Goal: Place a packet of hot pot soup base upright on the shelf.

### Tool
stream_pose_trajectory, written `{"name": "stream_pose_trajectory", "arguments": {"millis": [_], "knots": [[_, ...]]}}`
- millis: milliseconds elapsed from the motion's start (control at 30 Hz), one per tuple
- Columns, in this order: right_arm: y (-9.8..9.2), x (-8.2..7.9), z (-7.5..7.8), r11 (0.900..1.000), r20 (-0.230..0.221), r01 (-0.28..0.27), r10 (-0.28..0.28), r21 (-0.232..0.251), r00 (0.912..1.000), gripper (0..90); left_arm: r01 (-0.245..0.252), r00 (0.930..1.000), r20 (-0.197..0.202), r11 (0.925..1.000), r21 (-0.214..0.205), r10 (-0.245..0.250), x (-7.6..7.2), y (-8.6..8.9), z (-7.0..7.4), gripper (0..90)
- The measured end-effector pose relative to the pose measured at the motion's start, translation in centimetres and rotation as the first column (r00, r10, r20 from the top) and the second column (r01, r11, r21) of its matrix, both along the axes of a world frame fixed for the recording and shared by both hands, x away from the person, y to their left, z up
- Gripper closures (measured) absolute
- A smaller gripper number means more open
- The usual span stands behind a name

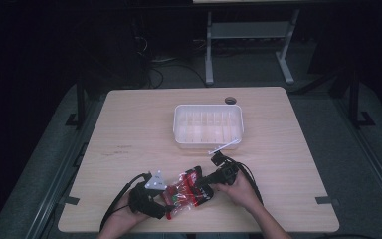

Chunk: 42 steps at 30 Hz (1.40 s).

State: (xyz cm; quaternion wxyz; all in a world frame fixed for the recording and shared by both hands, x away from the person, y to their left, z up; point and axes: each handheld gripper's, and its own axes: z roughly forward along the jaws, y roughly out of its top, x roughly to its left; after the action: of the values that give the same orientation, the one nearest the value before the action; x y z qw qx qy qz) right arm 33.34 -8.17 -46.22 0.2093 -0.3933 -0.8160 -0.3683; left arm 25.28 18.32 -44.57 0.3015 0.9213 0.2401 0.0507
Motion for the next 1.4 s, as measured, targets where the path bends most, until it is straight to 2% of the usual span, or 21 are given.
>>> {"name": "stream_pose_trajectory", "arguments": {"millis": [167, 200, 333, 367, 400, 567, 633, 700, 767, 900, 1033, 1167, 1400], "knots": [[0.1, 0.0, 1.5, 0.9999, 0.023, -0.007, 0.007, 0.007, 0.9997, 89.1, -0.016, 0.9998, 0.010, 0.9995, -0.026, 0.016, 0.1, 0.6, 0.3, 30.4], [0.2, 0.0, 2.5, 0.9999, 0.035, -0.011, 0.010, 0.008, 0.9993, 89.2, -0.019, 0.9997, 0.013, 0.9995, -0.027, 0.019, 0.1, 0.8, 0.4, 30.2], [0.5, -0.1, 4.4, 0.9998, 0.060, -0.020, 0.020, 0.000, 0.9980, 89.4, -0.058, 0.9973, 0.040, 0.9962, -0.064, 0.061, 0.4, 1.7, 0.8, 29.8], [0.5, -0.1, 4.4, 0.9998, 0.060, -0.020, 0.020, 0.000, 0.9980, 89.4, -0.058, 0.9973, 0.040, 0.9962, -0.064, 0.061, 0.4, 1.7, 0.8, 29.7], [0.7, -0.2, 5.2, 0.9997, 0.077, -0.023, 0.024, -0.007, 0.9968, 89.4, -0.076, 0.9958, 0.047, 0.9944, -0.073, 0.079, 0.6, 2.2, 0.9, 29.7], [0.7, -0.3, 6.8, 0.9996, 0.092, -0.026, 0.026, 0.004, 0.9954, 89.6, -0.104, 0.9933, 0.042, 0.9916, -0.077, 0.107, 0.8, 3.0, 0.9, 28.5], [0.6, -0.3, 8.2, 0.9997, 0.112, -0.024, 0.024, -0.003, 0.9934, 89.7, -0.116, 0.9920, 0.041, 0.9900, -0.080, 0.119, 0.9, 3.2, 0.9, 28.5], [0.6, -0.4, 8.6, 0.9997, 0.123, -0.022, 0.023, -0.010, 0.9922, 89.7, -0.124, 0.9913, 0.034, 0.9887, -0.084, 0.127, 1.0, 3.4, 0.9, 28.3], [0.4, -0.3, 9.8, 0.9996, 0.145, -0.014, 0.018, -0.025, 0.9893, 89.7, -0.125, 0.9907, 0.042, 0.9880, -0.090, 0.129, 0.9, 3.4, 1.1, 28.4], [0.0, -0.2, 10.9, 0.9988, 0.148, 0.007, 0.001, -0.049, 0.9890, 89.7, -0.128, 0.9900, 0.049, 0.9883, -0.083, 0.132, 0.9, 3.6, 1.1, 28.4], [-0.3, -0.1, 11.8, 0.9983, 0.142, 0.025, -0.018, -0.052, 0.9896, 89.7, -0.137, 0.9887, 0.051, 0.9873, -0.081, 0.141, 1.0, 3.8, 1.0, 28.4], [-0.6, 0.2, 13.2, 0.9961, 0.148, 0.071, -0.063, -0.051, 0.9870, 89.6, -0.148, 0.9873, 0.048, 0.9863, -0.073, 0.151, 0.9, 4.3, 0.9, 28.4], [-1.0, 1.1, 14.8, 0.9925, 0.145, 0.110, -0.101, -0.053, 0.9843, 89.7, -0.158, 0.9858, 0.045, 0.9843, -0.078, 0.162, 1.0, 4.7, 0.9, 28.4]]}}
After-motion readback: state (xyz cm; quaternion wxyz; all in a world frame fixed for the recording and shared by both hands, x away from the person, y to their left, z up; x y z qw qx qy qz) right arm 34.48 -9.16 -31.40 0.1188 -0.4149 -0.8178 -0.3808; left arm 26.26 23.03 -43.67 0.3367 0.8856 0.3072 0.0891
